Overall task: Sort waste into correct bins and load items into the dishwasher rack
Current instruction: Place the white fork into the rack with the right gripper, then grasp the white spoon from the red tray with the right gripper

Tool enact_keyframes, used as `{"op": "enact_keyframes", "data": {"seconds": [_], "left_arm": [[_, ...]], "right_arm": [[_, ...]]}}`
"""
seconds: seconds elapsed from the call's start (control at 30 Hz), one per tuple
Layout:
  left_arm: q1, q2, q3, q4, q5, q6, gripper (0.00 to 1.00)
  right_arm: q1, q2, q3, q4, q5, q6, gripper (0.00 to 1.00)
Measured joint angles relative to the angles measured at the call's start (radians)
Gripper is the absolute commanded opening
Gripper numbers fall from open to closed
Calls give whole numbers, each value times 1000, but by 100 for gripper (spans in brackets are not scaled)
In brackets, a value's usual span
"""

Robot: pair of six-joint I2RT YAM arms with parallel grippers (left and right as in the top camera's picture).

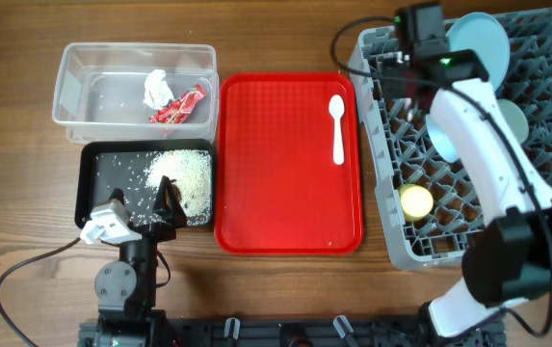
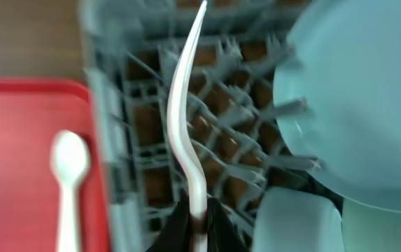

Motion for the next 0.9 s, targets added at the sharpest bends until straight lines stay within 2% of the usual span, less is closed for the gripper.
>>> {"op": "enact_keyframes", "data": {"seconds": [0.03,0.1,0.2,0.23,0.43,0.5,0.53,0.67,0.77,0.9], "left_arm": [[0,0,0,0,0,0,100],[0,0,0,0,0,0,100],[0,0,0,0,0,0,100],[0,0,0,0,0,0,100],[0,0,0,0,0,0,100],[0,0,0,0,0,0,100],[0,0,0,0,0,0,100],[0,0,0,0,0,0,100],[0,0,0,0,0,0,100],[0,0,0,0,0,0,100]], "right_arm": [[-2,13,0,-10,-4,-13,17],[8,45,-2,-32,-18,-41,22],[30,66,-6,-46,-30,-59,49],[35,66,-7,-47,-31,-63,54],[97,52,-7,-44,-47,-72,56],[173,30,-8,-15,-85,-62,56],[214,23,-8,-8,-99,-44,53],[338,26,-8,6,-115,80,55],[348,81,-8,28,-51,206,56],[322,245,-7,94,13,290,57]]}}
